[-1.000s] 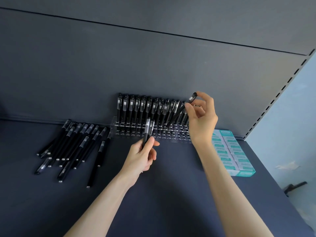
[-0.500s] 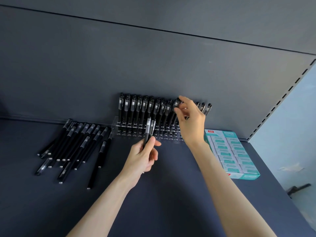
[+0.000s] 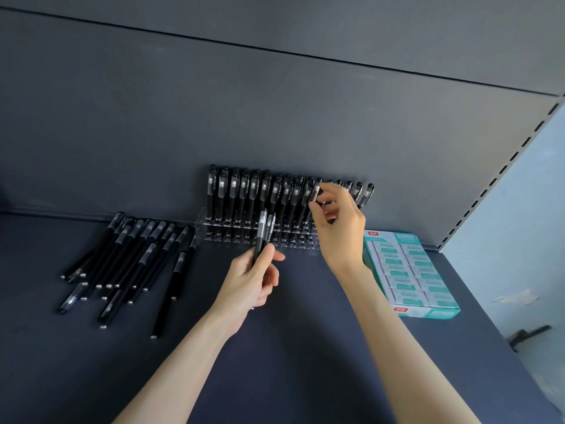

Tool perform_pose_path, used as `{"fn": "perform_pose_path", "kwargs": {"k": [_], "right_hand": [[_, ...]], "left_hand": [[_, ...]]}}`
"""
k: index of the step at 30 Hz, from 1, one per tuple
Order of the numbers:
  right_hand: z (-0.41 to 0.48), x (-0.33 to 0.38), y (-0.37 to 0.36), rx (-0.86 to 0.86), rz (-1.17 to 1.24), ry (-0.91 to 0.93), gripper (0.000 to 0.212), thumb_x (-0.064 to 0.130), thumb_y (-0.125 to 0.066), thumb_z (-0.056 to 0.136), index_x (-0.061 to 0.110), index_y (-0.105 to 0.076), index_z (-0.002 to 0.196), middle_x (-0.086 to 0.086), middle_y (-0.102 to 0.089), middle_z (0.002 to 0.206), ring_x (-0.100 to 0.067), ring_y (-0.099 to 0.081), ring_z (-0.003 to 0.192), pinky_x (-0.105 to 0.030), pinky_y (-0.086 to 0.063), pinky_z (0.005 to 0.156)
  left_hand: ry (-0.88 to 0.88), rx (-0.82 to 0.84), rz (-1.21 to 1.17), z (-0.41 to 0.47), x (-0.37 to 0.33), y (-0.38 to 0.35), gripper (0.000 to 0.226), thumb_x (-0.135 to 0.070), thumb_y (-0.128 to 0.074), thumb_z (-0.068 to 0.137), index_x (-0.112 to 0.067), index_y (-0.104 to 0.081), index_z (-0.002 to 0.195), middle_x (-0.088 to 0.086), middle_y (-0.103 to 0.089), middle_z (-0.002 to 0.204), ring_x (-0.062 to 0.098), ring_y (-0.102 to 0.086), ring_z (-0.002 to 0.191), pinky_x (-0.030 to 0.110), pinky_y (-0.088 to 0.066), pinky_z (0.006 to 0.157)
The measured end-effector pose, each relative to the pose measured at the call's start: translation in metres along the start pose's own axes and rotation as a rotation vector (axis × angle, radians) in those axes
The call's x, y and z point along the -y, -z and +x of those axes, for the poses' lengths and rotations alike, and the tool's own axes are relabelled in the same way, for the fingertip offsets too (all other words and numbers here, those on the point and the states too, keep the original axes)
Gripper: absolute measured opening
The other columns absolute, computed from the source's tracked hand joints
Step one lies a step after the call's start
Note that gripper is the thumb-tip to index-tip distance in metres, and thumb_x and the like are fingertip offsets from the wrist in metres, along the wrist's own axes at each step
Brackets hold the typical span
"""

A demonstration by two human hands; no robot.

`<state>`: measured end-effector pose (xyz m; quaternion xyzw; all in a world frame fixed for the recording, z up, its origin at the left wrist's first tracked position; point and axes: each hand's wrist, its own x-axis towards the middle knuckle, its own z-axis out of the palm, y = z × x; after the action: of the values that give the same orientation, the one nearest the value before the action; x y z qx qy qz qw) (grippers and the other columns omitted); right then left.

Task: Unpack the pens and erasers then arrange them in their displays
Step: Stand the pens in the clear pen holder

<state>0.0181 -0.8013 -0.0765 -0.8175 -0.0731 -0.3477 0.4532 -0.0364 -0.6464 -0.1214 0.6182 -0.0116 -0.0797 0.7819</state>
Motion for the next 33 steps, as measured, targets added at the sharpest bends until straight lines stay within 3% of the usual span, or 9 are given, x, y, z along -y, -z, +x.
{"fn": "perform_pose_path", "kwargs": {"k": [3, 6, 9, 13, 18, 21, 25, 29, 33], "right_hand": [[-0.016, 0.007, 0.005, 0.086, 0.232, -0.140, 0.016, 0.018, -0.069, 0.084, 0.025, -0.061, 0.096, 0.014, -0.065, 0.075, 0.000, -0.058, 0.067, -0.009, -0.043, 0.064], [-0.030, 0.009, 0.006, 0.304, 0.427, -0.271, 0.020, 0.020, -0.074, 0.080, 0.023, -0.064, 0.096, 0.010, -0.070, 0.076, -0.006, -0.063, 0.070, -0.018, -0.050, 0.067], [-0.036, 0.008, 0.006, 0.372, 0.482, -0.298, 0.023, 0.013, -0.072, 0.080, 0.022, -0.062, 0.098, 0.008, -0.071, 0.073, -0.006, -0.063, 0.068, -0.020, -0.050, 0.069], [-0.035, 0.007, 0.011, 0.280, 0.574, -0.345, 0.024, 0.007, -0.066, 0.084, 0.020, -0.062, 0.104, 0.005, -0.072, 0.076, -0.011, -0.068, 0.072, -0.021, -0.053, 0.073], [-0.035, 0.007, 0.014, 0.286, 0.529, -0.293, 0.033, 0.001, -0.064, 0.085, 0.019, -0.058, 0.113, 0.005, -0.071, 0.075, -0.010, -0.068, 0.072, -0.019, -0.051, 0.074], [-0.023, 0.008, 0.018, 0.046, 0.498, -0.275, 0.034, 0.001, -0.066, 0.084, 0.026, -0.057, 0.105, 0.004, -0.070, 0.074, -0.011, -0.067, 0.071, -0.020, -0.052, 0.071], [0.002, 0.007, 0.027, -0.191, 0.323, -0.151, 0.031, 0.008, -0.066, 0.084, 0.027, -0.057, 0.106, 0.011, -0.068, 0.077, -0.010, -0.067, 0.074, -0.021, -0.049, 0.070], [0.017, 0.005, 0.026, -0.226, 0.194, -0.044, 0.032, 0.008, -0.062, 0.086, 0.030, -0.054, 0.109, 0.026, -0.064, 0.075, -0.001, -0.063, 0.074, -0.017, -0.048, 0.073], [0.021, -0.002, 0.019, -0.191, 0.126, 0.017, 0.030, 0.006, -0.060, 0.088, 0.018, -0.056, 0.115, 0.017, -0.064, 0.081, 0.001, -0.062, 0.075, -0.007, -0.043, 0.073]], "left_hand": [[0.002, 0.036, 0.028, -0.001, 0.000, 0.000, 0.030, -0.040, -0.053, 0.093, -0.012, -0.065, 0.092, 0.001, -0.052, 0.057, 0.010, -0.027, 0.039, 0.018, -0.019, 0.038], [0.007, 0.106, 0.061, -0.003, 0.000, -0.002, 0.027, -0.039, -0.053, 0.094, -0.015, -0.068, 0.093, 0.002, -0.052, 0.057, 0.011, -0.026, 0.039, 0.019, -0.018, 0.038], [0.019, 0.161, 0.075, -0.005, 0.001, -0.003, 0.028, -0.042, -0.055, 0.090, -0.018, -0.069, 0.092, 0.001, -0.053, 0.059, 0.010, -0.026, 0.040, 0.020, -0.018, 0.038], [0.021, 0.164, 0.074, -0.004, 0.002, -0.002, 0.036, -0.049, -0.056, 0.082, -0.018, -0.070, 0.093, 0.001, -0.053, 0.061, 0.010, -0.029, 0.042, 0.021, -0.018, 0.038], [0.023, 0.127, 0.063, -0.002, 0.005, -0.002, 0.036, -0.052, -0.058, 0.079, -0.020, -0.069, 0.092, 0.000, -0.055, 0.062, 0.010, -0.031, 0.041, 0.019, -0.019, 0.037], [0.034, 0.052, 0.059, -0.001, 0.005, -0.003, 0.037, -0.055, -0.057, 0.078, -0.023, -0.070, 0.092, -0.002, -0.058, 0.064, 0.010, -0.034, 0.042, 0.018, -0.022, 0.036], [0.017, -0.021, 0.064, 0.001, 0.004, -0.002, 0.026, -0.044, -0.051, 0.093, -0.023, -0.067, 0.096, -0.004, -0.058, 0.063, 0.009, -0.034, 0.041, 0.017, -0.021, 0.036], [0.001, -0.023, 0.041, 0.001, 0.002, -0.002, 0.031, -0.040, -0.045, 0.097, -0.016, -0.064, 0.100, -0.003, -0.055, 0.060, 0.009, -0.031, 0.040, 0.017, -0.018, 0.037], [-0.006, -0.015, 0.041, 0.000, 0.001, -0.002, 0.033, -0.040, -0.043, 0.098, -0.013, -0.063, 0.098, -0.001, -0.055, 0.060, 0.009, -0.030, 0.040, 0.020, -0.016, 0.040]]}}
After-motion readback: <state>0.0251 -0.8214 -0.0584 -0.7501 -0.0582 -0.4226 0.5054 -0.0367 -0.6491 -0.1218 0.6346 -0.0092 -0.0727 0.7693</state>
